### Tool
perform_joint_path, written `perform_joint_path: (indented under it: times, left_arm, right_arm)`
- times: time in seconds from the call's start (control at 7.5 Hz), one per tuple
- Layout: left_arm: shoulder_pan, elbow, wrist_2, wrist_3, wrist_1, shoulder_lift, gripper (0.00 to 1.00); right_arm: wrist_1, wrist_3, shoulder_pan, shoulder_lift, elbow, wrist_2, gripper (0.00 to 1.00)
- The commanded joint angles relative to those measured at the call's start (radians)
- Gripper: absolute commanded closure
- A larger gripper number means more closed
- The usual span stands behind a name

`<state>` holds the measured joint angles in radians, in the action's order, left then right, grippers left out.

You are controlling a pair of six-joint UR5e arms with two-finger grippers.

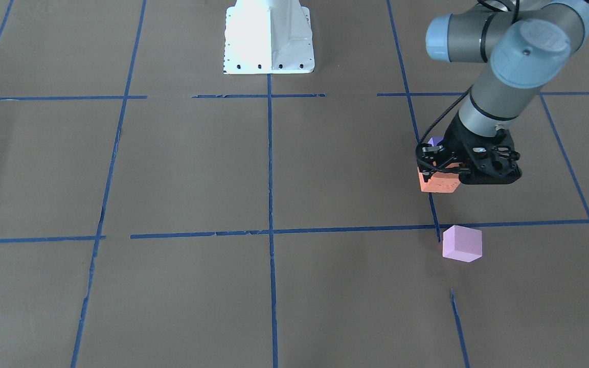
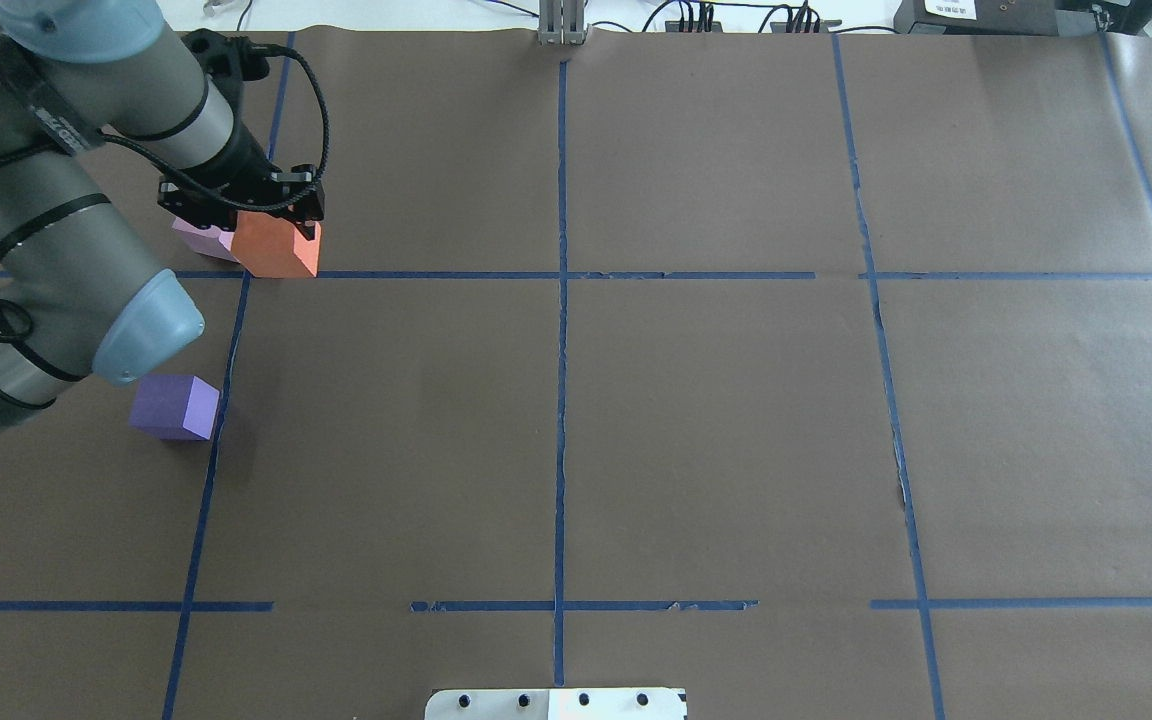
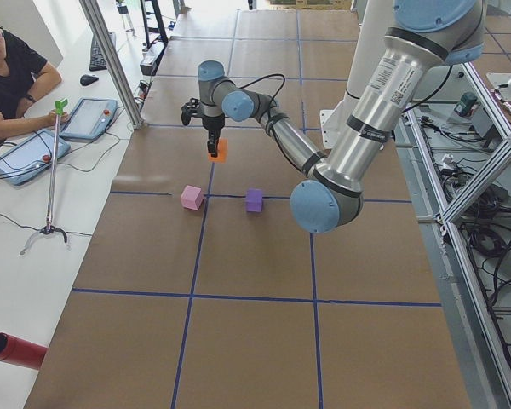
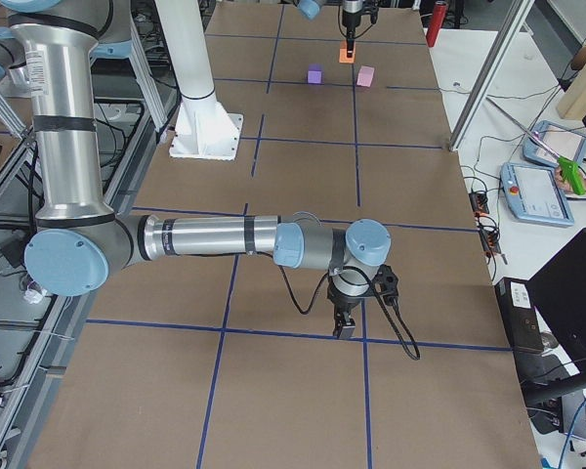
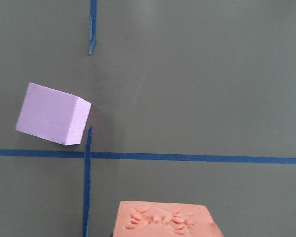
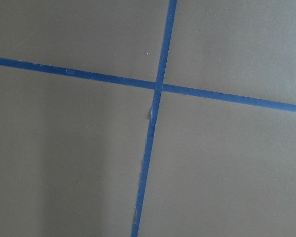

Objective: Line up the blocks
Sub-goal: 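Carry the orange cube toward the pink cube with the left gripper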

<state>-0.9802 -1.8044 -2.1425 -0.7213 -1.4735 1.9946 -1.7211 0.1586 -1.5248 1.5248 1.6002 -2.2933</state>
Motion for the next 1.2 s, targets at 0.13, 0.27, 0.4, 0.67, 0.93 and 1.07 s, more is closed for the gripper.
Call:
perform_joint_path:
  times: [0.13, 0.27, 0.4, 0.67, 0.93, 1.07]
  left_arm:
    - [-0.06, 0.116, -0.088, 0.106, -0.192, -0.148, 1.0]
    - [-0.057, 0.191, -0.088, 0.056, -0.277, -0.136, 1.0]
    - [-0.054, 0.271, -0.088, -0.005, -0.382, -0.116, 1.0]
    - [-0.007, 0.333, -0.082, -0.059, -0.429, -0.073, 1.0]
    - [0.032, 0.327, -0.079, -0.076, -0.43, -0.073, 1.0]
    - [0.038, 0.329, -0.079, -0.09, -0.43, -0.073, 1.0]
  right_arm:
    - [0.0, 0.001, 0.0, 0.0, 0.001, 0.0, 0.0]
    - [0.0, 0.001, 0.0, 0.0, 0.0, 0.0, 0.0]
    - [0.0, -0.001, 0.0, 0.0, 0.0, 0.0, 0.0]
    - [0.0, 0.001, 0.0, 0.0, 0.0, 0.0, 0.0]
    - [0.0, 0.001, 0.0, 0.0, 0.0, 0.0, 0.0]
    - [0.0, -0.001, 0.0, 0.0, 0.0, 0.0, 0.0]
